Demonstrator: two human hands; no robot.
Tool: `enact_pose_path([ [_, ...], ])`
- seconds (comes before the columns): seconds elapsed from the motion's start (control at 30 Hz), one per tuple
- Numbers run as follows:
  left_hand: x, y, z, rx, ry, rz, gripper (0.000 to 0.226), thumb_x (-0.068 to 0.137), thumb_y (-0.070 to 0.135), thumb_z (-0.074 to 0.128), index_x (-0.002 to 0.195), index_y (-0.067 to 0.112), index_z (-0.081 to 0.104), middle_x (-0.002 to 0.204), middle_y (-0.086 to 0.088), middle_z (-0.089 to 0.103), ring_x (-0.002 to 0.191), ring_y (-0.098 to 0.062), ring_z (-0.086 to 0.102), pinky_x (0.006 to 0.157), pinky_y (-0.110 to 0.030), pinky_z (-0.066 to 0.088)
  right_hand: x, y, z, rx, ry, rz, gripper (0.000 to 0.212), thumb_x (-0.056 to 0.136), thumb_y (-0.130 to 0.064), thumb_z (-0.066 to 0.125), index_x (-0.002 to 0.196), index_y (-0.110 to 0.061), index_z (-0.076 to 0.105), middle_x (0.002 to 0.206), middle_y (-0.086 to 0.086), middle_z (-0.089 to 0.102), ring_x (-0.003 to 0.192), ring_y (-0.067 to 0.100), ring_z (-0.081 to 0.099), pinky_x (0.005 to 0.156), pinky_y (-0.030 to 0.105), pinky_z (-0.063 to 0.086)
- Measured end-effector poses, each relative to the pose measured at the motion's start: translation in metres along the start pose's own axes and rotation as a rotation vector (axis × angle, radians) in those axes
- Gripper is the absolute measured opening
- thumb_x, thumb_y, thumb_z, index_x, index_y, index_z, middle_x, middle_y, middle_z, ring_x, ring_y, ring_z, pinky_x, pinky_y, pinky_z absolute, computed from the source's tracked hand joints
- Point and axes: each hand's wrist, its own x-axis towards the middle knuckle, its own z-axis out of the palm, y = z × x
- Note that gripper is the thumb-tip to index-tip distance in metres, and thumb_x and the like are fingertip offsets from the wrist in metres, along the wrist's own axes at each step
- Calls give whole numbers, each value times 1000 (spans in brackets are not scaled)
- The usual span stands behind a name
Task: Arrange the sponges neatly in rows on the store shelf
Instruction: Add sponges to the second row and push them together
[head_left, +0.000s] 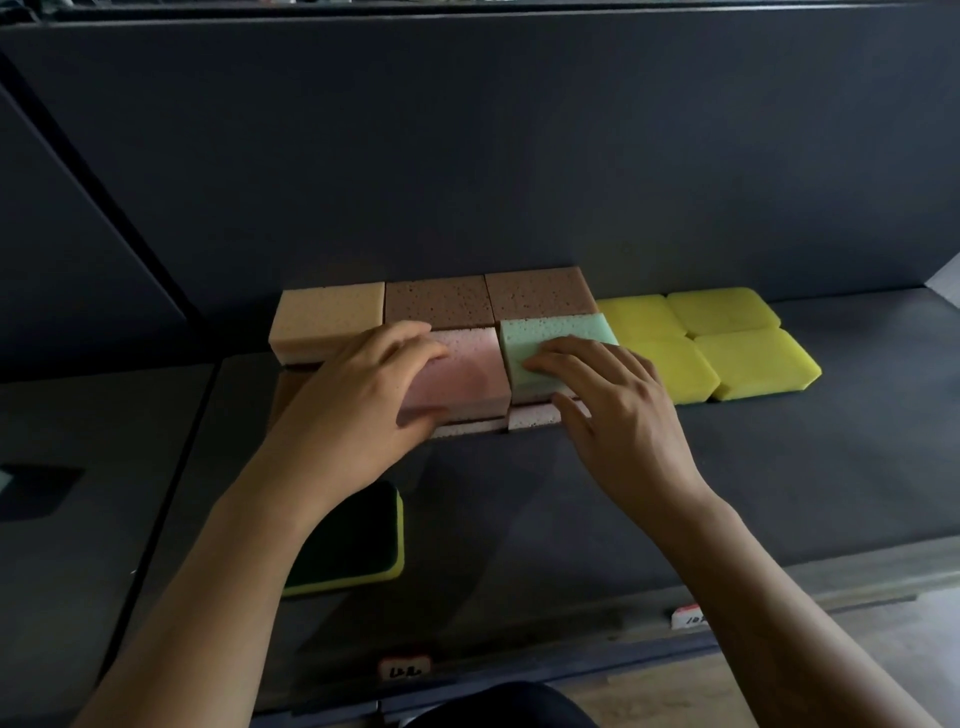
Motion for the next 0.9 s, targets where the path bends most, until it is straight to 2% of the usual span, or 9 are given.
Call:
enact_pose_path([
  [0.2,1,5,2,51,-17,7,58,90,34,64,143,33,42,157,11,26,145,-9,20,98,-25,15,1,1,-1,-5,-9,-2,33,90,-12,68,122,-20,65,129,-2,63,121,18,55,101,26,32],
  [0.33,2,6,6,44,2,26,61,89,29,66,145,32,41,157,8,30,144,-11,25,103,-25,19,2,1,-2,-8,-29,-7,36,87,-14,69,122,-21,64,130,-3,62,124,17,52,102,25,32],
  [0.43,4,8,11,50,-14,44,66,86,27,70,145,31,41,157,5,30,145,-15,25,111,-34,23,1,1,-2,-30,-56,1,42,83,-19,75,124,-21,63,130,-3,60,126,19,51,102,32,36],
  [0.53,5,9,16,85,-8,54,70,81,23,74,144,28,44,155,0,35,144,-20,29,114,-40,25,1,0,0,-29,-50,9,40,84,-25,75,122,-22,63,129,-3,60,126,20,50,100,33,37],
  [0.63,7,10,18,91,21,42,68,81,19,73,143,27,46,152,-2,39,142,-23,34,113,-44,33,2,1,0,-17,-31,6,36,85,-25,74,120,-22,64,127,-5,60,124,19,51,100,31,35],
  [0.73,8,12,21,81,46,40,65,83,18,69,143,26,46,152,-5,40,141,-25,35,112,-47,36,3,2,-1,-12,-33,-2,35,86,-25,73,120,-23,64,127,-5,60,124,18,51,100,30,34],
  [0.9,9,13,28,105,61,37,66,80,11,75,140,23,50,149,-8,44,139,-28,38,109,-48,39,4,4,-1,-3,-42,-16,32,89,-28,70,121,-24,63,128,-7,60,126,17,50,101,28,32],
])
